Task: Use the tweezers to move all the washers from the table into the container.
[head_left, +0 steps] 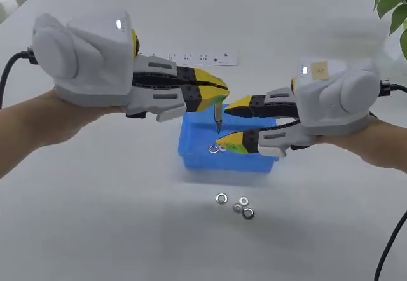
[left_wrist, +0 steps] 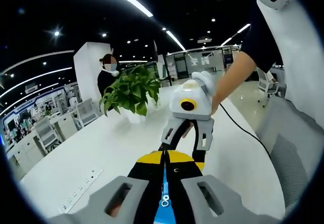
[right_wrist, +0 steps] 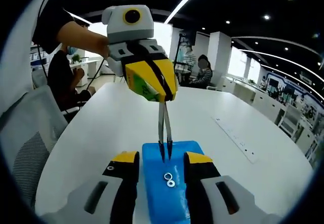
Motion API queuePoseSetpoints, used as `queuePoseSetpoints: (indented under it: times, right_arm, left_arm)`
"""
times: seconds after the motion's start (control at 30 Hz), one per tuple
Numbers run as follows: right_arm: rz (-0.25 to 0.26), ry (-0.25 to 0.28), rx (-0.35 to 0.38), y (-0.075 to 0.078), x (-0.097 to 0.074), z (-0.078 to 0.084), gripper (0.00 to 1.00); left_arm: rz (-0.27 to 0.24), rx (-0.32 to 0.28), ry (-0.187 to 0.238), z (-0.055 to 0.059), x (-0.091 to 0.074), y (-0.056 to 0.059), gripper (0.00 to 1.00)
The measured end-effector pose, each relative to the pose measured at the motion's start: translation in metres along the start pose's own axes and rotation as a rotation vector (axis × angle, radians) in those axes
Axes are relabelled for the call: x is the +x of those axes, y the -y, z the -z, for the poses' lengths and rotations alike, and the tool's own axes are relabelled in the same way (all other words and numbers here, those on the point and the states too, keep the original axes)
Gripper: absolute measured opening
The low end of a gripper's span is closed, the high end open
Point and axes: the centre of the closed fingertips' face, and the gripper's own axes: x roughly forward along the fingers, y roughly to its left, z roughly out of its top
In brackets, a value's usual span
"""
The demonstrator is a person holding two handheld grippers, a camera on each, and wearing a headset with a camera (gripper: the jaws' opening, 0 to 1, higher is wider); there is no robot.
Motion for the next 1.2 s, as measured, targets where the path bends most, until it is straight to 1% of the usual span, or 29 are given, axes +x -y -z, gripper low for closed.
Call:
queuePoseSetpoints:
  times: [0.07, 0.1, 0.13, 0.17, 0.23, 0.27, 0.3, 0.37, 0.4, 0.47, 0.5, 0.53, 0.6, 0.63, 0.67, 0.73, 0.8, 0.83, 0.9, 0.97, 1.0, 1.07, 1.13, 1.2]
  right_arm:
    - [0.054, -0.002, 0.008, 0.004, -0.009, 0.001, 0.40]
    - [0.093, -0.012, 0.014, 0.006, -0.013, 0.002, 0.43]
    - [0.144, -0.013, 0.001, 0.007, -0.019, 0.001, 0.46]
    - [0.165, -0.001, -0.010, 0.005, -0.023, -0.001, 0.49]
    - [0.190, -0.011, -0.023, -0.005, -0.030, 0.001, 0.53]
    - [0.217, -0.045, -0.034, -0.009, -0.035, 0.006, 0.53]
    - [0.224, -0.078, -0.041, -0.013, -0.039, 0.011, 0.53]
    - [0.209, -0.079, -0.052, -0.028, -0.042, 0.015, 0.55]
    - [0.208, -0.087, -0.047, -0.032, -0.045, 0.019, 0.57]
    - [0.195, -0.103, -0.038, -0.045, -0.049, 0.027, 0.59]
    - [0.188, -0.109, -0.035, -0.053, -0.051, 0.030, 0.61]
    - [0.186, -0.110, -0.033, -0.055, -0.051, 0.031, 0.62]
    - [0.167, -0.116, -0.021, -0.069, -0.055, 0.036, 0.66]
    - [0.165, -0.118, -0.016, -0.072, -0.056, 0.037, 0.67]
    - [0.168, -0.121, -0.006, -0.076, -0.060, 0.039, 0.69]
    - [0.184, -0.122, 0.007, -0.079, -0.065, 0.041, 0.72]
    - [0.219, -0.111, 0.031, -0.080, -0.072, 0.041, 0.75]
    - [0.236, -0.093, 0.062, -0.081, -0.076, 0.040, 0.77]
    - [0.255, -0.085, 0.085, -0.082, -0.082, 0.042, 0.80]
    - [0.253, -0.102, 0.090, -0.086, -0.085, 0.047, 0.84]
    - [0.250, -0.120, 0.088, -0.089, -0.087, 0.052, 0.87]
    - [0.245, -0.131, 0.088, -0.092, -0.089, 0.056, 0.90]
    - [0.235, -0.136, 0.109, -0.097, -0.091, 0.060, 0.94]
    - [0.227, -0.139, 0.137, -0.102, -0.092, 0.064, 0.99]
  left_arm:
    - [0.017, 0.069, -0.016, -0.002, -0.003, 0.006, 0.04]
    - [0.022, 0.056, -0.016, -0.003, -0.005, 0.012, 0.04]
    - [0.027, 0.058, -0.015, -0.004, -0.006, 0.015, 0.04]
    - [0.033, 0.062, -0.016, -0.004, -0.006, 0.018, 0.04]
    - [0.034, 0.079, -0.024, -0.003, -0.007, 0.024, 0.04]
    - [0.036, 0.079, -0.022, -0.004, -0.008, 0.026, 0.04]
    - [0.037, 0.070, -0.016, -0.005, -0.009, 0.029, 0.04]
    - [0.029, 0.059, -0.004, -0.007, -0.011, 0.031, 0.04]
    - [0.026, 0.053, 0.000, -0.007, -0.011, 0.032, 0.04]
    - [0.024, 0.035, 0.016, -0.008, -0.011, 0.036, 0.04]
    - [0.023, 0.031, 0.019, -0.009, -0.011, 0.038, 0.04]
    - [0.024, 0.024, 0.022, -0.008, -0.011, 0.040, 0.04]
    - [0.022, 0.020, 0.024, -0.008, -0.011, 0.045, 0.04]
    - [0.019, 0.017, 0.028, -0.008, -0.011, 0.046, 0.04]
    - [0.010, 0.011, 0.042, -0.010, -0.013, 0.048, 0.04]
    - [-0.001, 0.000, 0.059, -0.011, -0.015, 0.049, 0.04]
    - [-0.002, -0.009, 0.055, -0.008, -0.017, 0.053, 0.04]
    - [0.003, -0.012, 0.042, -0.004, -0.017, 0.056, 0.04]
    - [0.012, -0.015, 0.030, 0.001, -0.017, 0.061, 0.04]
    - [0.027, -0.032, 0.028, 0.005, -0.016, 0.069, 0.04]
    - [0.033, -0.036, 0.025, 0.007, -0.015, 0.071, 0.04]
    - [0.045, -0.040, 0.010, 0.015, -0.012, 0.077, 0.04]
    - [0.054, -0.008, -0.019, 0.024, -0.008, 0.082, 0.04]
    - [0.065, -0.001, -0.021, 0.027, -0.004, 0.087, 0.04]
